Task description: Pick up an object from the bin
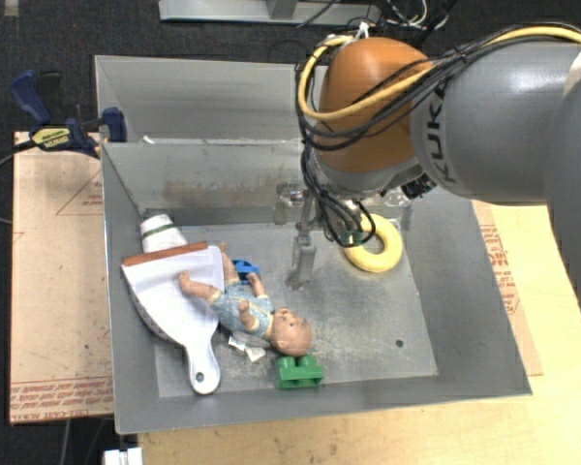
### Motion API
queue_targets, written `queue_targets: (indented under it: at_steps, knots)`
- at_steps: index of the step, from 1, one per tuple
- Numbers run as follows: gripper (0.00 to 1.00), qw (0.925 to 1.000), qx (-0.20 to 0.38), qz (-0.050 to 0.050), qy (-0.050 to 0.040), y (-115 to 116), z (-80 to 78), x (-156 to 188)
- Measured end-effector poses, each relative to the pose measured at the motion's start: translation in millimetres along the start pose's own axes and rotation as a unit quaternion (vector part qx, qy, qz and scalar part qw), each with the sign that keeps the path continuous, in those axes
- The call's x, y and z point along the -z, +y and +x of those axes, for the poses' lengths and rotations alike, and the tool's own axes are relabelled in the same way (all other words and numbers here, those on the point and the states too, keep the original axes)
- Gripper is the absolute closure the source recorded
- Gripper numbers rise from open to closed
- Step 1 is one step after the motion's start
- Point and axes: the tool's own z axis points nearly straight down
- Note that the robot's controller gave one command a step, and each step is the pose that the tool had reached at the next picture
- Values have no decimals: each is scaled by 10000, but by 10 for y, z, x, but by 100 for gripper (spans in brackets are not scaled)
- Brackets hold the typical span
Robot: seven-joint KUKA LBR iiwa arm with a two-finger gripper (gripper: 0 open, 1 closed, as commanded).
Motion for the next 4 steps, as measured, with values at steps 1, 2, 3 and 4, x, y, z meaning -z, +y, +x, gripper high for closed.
queue_targets:
  at_steps: [1, 2, 3, 4]
  knots:
    - [0, 10000, -10, -3, -36, -5, -12, 50]
    - [0, 10000, 88, -8, -44, 556, 148, -637]
    - [0, 9959, 905, 1, -3, 904, -1, -724]
    - [0, 10000, 4, -19, -59, 988, -36, -701]
